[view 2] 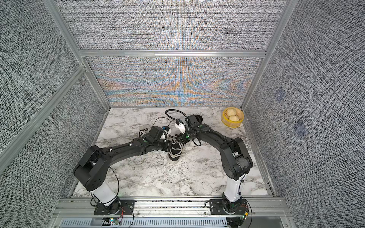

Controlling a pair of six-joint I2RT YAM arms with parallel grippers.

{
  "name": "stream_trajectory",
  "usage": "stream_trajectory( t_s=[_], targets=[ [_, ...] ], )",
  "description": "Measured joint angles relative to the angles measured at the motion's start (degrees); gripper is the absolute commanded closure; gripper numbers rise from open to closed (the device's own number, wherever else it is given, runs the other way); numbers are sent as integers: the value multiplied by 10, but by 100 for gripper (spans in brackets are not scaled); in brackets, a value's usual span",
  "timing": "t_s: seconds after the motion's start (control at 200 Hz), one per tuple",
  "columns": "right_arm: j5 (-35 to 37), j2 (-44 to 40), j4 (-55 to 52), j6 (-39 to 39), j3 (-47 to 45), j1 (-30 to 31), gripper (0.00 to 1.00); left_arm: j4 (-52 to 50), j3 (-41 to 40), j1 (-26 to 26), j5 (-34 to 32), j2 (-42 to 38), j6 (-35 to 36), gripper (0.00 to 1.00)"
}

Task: Remove the insole from the shoe
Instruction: Untie the shoelace on the shoe.

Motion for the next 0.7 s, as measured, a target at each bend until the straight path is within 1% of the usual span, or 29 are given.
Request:
stream_trajectory(
  t_s=[0.16, 0.335, 0.48, 0.64, 0.7],
  targets=[
    [26, 23, 7, 5, 7, 12, 61, -3, 2, 0, -1, 1, 0, 100],
    [81, 43, 28, 26, 9, 21, 62, -5, 3, 0, -1, 2, -1, 100],
    [139, 50, 51, 62, 17, 18, 63, -3, 2, 0, 0, 1, -2, 100],
    [137, 42, 79, 107, 19, 12, 67, -1, -13, -1, -1, -7, -2, 100],
    [142, 37, 89, 125, 15, 8, 67, 0, -20, -1, -1, -10, -2, 100]
  ],
)
